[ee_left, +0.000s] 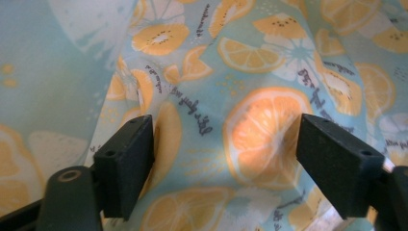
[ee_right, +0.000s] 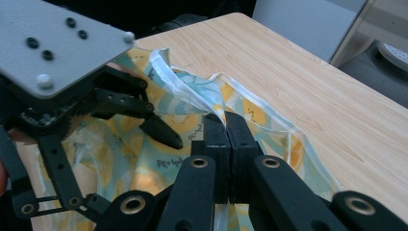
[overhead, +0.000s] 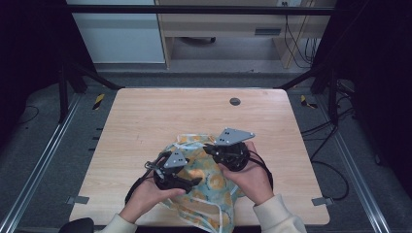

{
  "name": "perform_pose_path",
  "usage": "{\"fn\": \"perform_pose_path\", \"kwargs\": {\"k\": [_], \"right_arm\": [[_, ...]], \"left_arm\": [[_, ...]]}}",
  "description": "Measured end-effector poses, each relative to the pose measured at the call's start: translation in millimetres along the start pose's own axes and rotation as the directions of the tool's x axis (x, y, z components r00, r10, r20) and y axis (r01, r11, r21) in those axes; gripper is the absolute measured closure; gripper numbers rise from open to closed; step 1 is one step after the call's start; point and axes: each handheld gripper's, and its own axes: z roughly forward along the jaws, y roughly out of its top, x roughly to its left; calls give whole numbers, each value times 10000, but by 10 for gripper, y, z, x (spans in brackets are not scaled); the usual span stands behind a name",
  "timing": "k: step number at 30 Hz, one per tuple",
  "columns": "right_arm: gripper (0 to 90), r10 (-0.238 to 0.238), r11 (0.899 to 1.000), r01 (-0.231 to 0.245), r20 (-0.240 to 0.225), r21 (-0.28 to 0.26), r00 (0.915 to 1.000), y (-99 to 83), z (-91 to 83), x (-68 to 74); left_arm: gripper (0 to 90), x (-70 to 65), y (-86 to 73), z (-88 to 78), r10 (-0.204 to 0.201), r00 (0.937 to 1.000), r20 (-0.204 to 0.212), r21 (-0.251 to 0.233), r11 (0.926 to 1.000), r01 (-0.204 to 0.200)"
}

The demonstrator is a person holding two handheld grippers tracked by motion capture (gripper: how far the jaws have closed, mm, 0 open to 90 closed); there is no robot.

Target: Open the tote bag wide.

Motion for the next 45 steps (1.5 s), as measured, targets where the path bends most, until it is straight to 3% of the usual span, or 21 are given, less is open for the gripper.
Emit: {"fn": "perform_pose_path", "kwargs": {"k": [9, 12, 16, 21, 26, 32, 38, 45], "right_arm": [[894, 33, 10000, -34, 22, 18, 10000, -18, 0, -21], [894, 57, 10000, -57, 18, -36, 10000, -15, -4, -22], [893, 60, 10000, -60, 6, -41, 10000, -14, -3, -21], [893, 73, 10000, -73, 21, -8, 10000, -13, 3, -23], [894, 30, 10000, -30, 14, -52, 10000, -9, -6, -7], [894, 81, 9999, -80, 54, -76, 10000, -26, -10, -30], [894, 110, 9999, -109, 169, -105, 9998, -32, -12, -66], [895, 256, 9993, -263, 282, 253, 9993, -103, 94, -161]], "left_arm": [[364, -48, -98, -88, 60, 9999, -143, -63, 10000, -61], [480, -48, -113, -118, 169, 9997, -151, 26, 9999, -169], [592, -86, -140, -167, 649, 9958, -648, 365, 9974, -626], [751, -120, -144, -162, 664, 9943, -830, 388, 9972, -633], [855, -149, -147, -181, 757, 9927, -944, 493, 9962, -713], [895, -164, -172, -234, 667, 9931, -967, 260, 9976, -645], [899, -314, -135, -333, 1236, 9896, -737, 25, 9923, -1238], [900, -471, -203, -238, 1793, 9835, -227, 291, 9835, -1787]]}}
